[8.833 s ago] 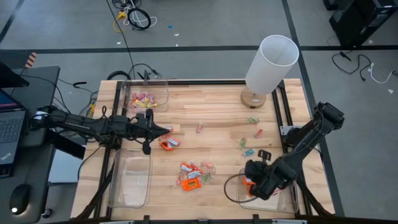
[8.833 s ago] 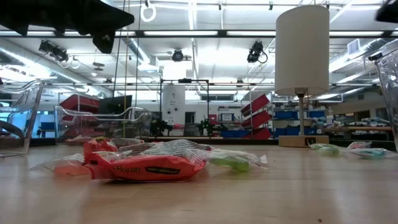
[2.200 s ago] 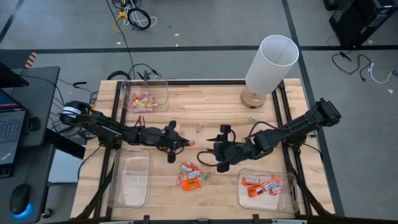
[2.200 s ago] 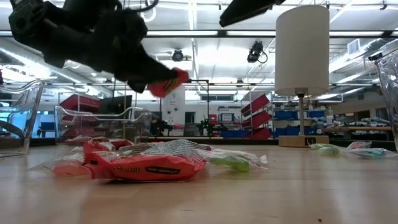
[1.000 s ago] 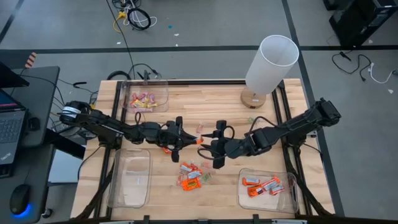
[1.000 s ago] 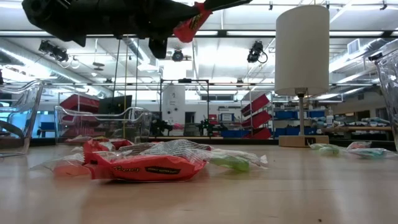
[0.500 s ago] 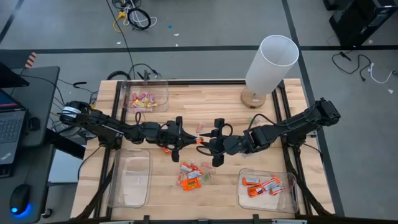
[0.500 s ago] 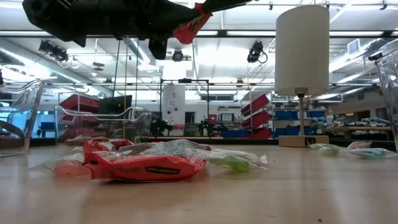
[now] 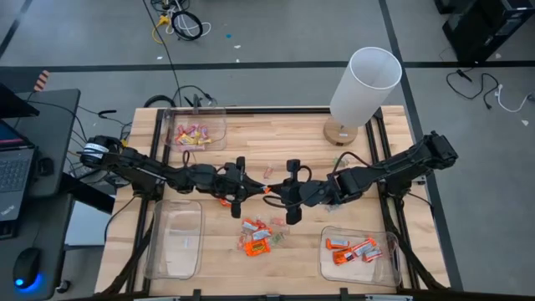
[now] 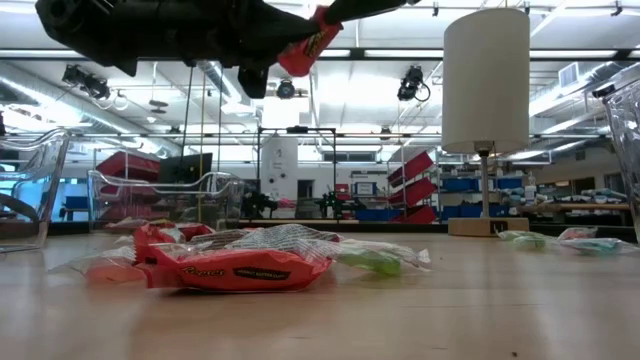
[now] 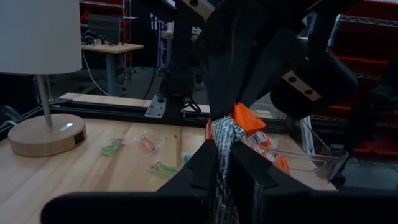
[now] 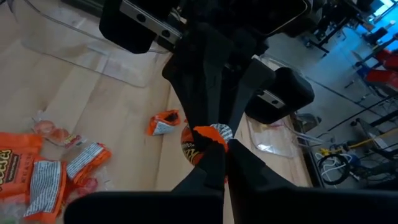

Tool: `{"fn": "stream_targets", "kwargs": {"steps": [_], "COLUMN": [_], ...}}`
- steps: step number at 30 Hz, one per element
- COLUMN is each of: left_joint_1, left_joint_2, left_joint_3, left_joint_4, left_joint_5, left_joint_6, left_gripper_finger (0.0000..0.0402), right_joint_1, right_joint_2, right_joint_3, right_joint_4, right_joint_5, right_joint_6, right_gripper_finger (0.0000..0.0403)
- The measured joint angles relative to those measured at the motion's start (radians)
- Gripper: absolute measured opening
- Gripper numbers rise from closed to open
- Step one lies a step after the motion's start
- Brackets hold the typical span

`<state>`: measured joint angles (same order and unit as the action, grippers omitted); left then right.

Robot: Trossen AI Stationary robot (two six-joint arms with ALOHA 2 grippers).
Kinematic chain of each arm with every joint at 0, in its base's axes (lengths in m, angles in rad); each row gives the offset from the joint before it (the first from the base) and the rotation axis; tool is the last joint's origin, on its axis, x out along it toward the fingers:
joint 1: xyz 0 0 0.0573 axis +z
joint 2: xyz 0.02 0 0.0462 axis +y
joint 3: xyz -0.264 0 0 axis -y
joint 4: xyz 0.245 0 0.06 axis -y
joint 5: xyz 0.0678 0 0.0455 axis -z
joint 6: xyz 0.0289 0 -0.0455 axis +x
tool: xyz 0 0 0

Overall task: Sort candy
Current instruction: Put the chocolate into the bottom right transparent bin

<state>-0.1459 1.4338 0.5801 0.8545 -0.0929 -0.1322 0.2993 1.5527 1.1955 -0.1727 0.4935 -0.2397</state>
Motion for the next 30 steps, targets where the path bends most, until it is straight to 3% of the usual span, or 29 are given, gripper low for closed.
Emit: {"fn": "stream_targets", "kwargs": {"steps": [15,25,30], "left_joint_1": [0.000,0.000,0.000], "left_joint_2": [0.000,0.000,0.000], "left_joint_3": [0.001,0.000,0.000], "left_joint_4": [-0.046,-0.080,-0.099], "left_joint_5": [-0.007,-0.007,-0.007], "left_joint_6": [-0.003,-0.009,-0.010], "left_gripper_finger": [0.0150,0.0158,0.0158], "right_joint_1": [0.000,0.005,0.005], "right_joint_2": [-0.008,-0.101,-0.211], "right_joint_3": [0.000,0.000,0.000], "right_joint_4": [-0.007,-0.118,-0.296], "right_joint_5": [-0.025,-0.058,-0.232], "right_joint_6": [0.065,0.167,0.361], "right_gripper_finger": [0.0000,0.0000,0.0000]}}
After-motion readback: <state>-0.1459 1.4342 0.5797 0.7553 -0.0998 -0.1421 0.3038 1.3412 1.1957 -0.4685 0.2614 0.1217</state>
